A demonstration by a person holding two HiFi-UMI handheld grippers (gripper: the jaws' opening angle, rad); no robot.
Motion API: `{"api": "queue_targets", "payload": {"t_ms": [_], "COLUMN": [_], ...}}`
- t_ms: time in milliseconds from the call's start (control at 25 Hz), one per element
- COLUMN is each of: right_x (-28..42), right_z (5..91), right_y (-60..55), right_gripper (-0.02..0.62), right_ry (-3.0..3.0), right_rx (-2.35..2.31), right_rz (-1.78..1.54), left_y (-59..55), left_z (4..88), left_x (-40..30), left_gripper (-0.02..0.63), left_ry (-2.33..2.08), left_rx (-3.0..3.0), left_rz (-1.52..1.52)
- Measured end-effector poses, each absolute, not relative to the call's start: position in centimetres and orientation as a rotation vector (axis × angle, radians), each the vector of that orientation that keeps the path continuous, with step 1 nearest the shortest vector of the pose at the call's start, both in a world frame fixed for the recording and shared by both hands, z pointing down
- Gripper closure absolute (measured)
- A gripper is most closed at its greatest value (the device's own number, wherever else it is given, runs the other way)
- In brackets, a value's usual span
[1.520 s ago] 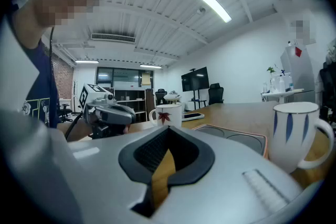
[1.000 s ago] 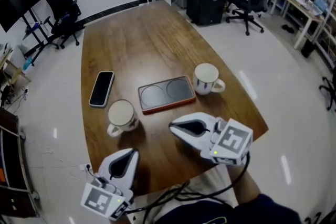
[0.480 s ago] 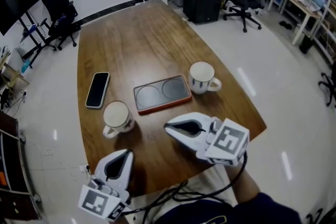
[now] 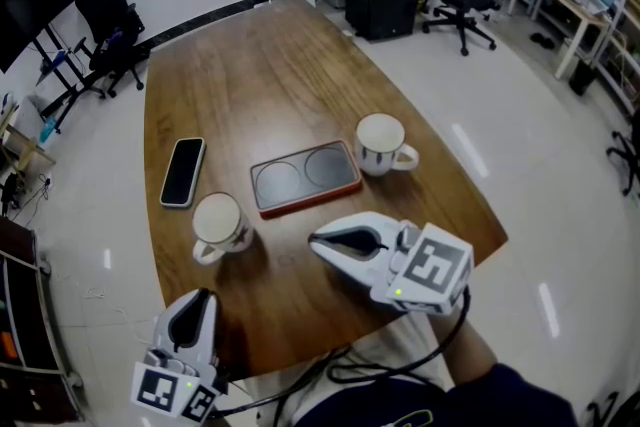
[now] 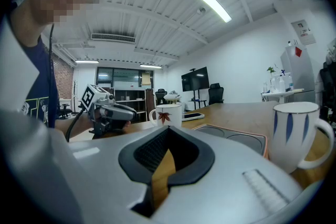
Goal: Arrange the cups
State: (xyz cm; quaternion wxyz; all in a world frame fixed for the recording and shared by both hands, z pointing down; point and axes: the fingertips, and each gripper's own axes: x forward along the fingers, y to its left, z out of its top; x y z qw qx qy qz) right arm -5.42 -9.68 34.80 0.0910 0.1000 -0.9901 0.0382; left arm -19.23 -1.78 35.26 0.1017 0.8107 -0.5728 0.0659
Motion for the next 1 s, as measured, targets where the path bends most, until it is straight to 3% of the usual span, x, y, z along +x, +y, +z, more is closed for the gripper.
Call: {"api": "queue_targets", "payload": {"t_ms": [120, 360, 520, 1000], "right_x": [-5.4, -5.4, -5.4, -5.5], "right_z": [34.7, 34.8, 34.7, 34.7], "right_y": [-9.7, -9.6, -9.5, -9.5], "right_gripper": [0.595, 0.595, 0.595, 0.595], "right_ry": [-2.940, -2.941, -2.940, -2.944], "right_rx": [0.300, 0.297, 0.282, 0.273], "right_rz": [0.116, 0.119, 0.117, 0.110], "left_y": [-1.9, -2.3, -3.2, -6.5], "left_z": [35.8, 34.8, 34.6, 34.6], "left_x": [-19.9, -21.5, -21.4, -20.2], "left_gripper": [0.452, 0.327, 0.302, 0.308], "left_ry": [-1.662, -1.717, -1.675, -1.482], "left_rx": [2.375, 2.419, 2.461, 2.588], "left_rz": [0.226, 0.160, 0.157, 0.175]}}
